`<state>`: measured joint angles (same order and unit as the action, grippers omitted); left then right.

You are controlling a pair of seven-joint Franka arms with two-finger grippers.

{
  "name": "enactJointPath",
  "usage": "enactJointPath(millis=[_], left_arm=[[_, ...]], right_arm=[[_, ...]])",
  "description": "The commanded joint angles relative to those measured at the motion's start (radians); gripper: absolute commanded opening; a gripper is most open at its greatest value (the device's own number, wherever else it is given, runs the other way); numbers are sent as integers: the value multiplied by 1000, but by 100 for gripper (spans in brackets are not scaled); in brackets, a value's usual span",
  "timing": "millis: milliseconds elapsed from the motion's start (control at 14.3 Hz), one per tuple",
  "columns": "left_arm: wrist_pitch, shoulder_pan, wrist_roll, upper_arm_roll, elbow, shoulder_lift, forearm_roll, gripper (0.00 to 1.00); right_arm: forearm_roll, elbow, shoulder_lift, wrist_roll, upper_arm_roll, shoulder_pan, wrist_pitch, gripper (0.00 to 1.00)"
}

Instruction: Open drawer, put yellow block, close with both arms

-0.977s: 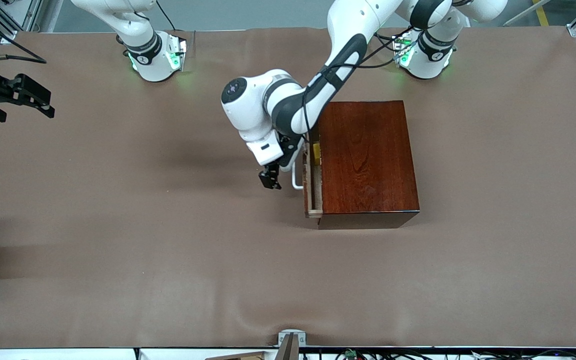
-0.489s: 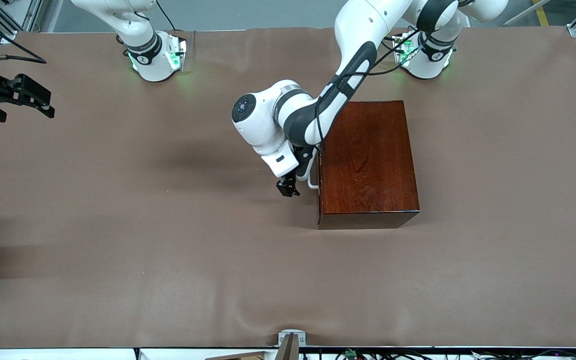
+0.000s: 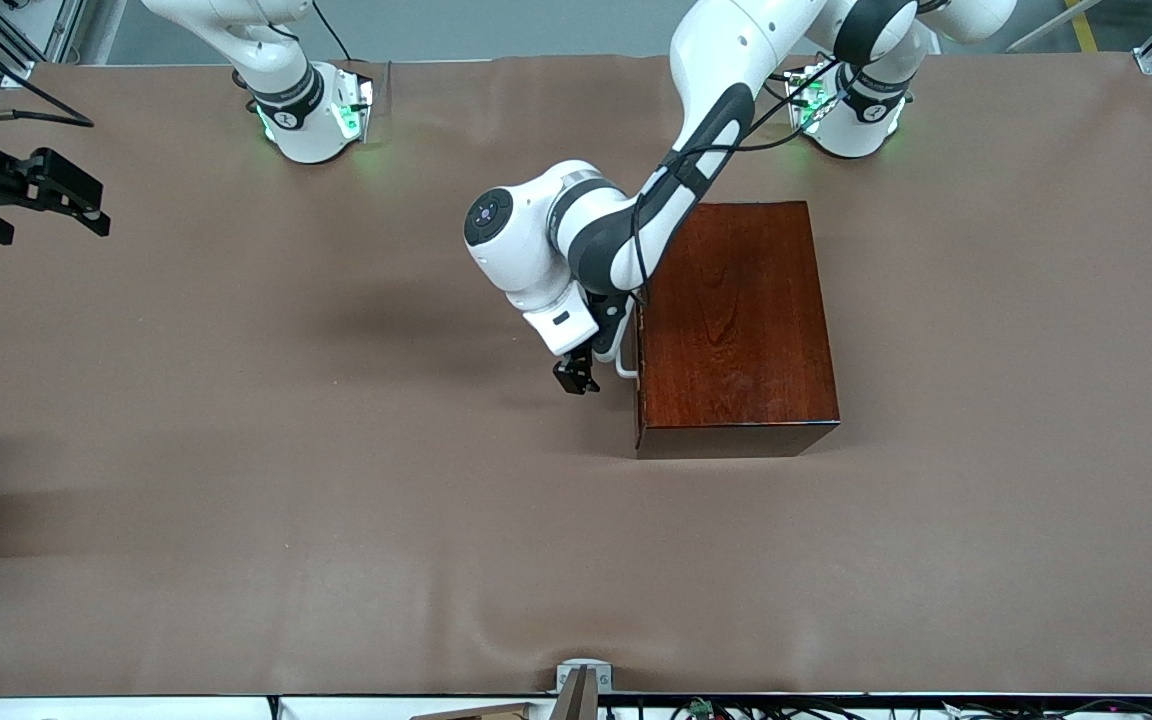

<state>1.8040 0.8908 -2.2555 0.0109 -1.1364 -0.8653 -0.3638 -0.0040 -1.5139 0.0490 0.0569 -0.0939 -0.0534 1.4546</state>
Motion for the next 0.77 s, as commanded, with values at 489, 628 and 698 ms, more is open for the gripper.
enactJointPath(millis=[489,628,698], left_arm=[[78,-32,190,-5,6,167,90,100],[78,-73,244,-2,-2,235,124,100],[78,-91,266,-3,-2,252,138,100]], right_arm=[[-2,20,-12,8,-4,-8,-5,100],[-2,20,-12,8,-4,-5,-5,100],[-2,20,-12,8,-4,-6,-5,100]])
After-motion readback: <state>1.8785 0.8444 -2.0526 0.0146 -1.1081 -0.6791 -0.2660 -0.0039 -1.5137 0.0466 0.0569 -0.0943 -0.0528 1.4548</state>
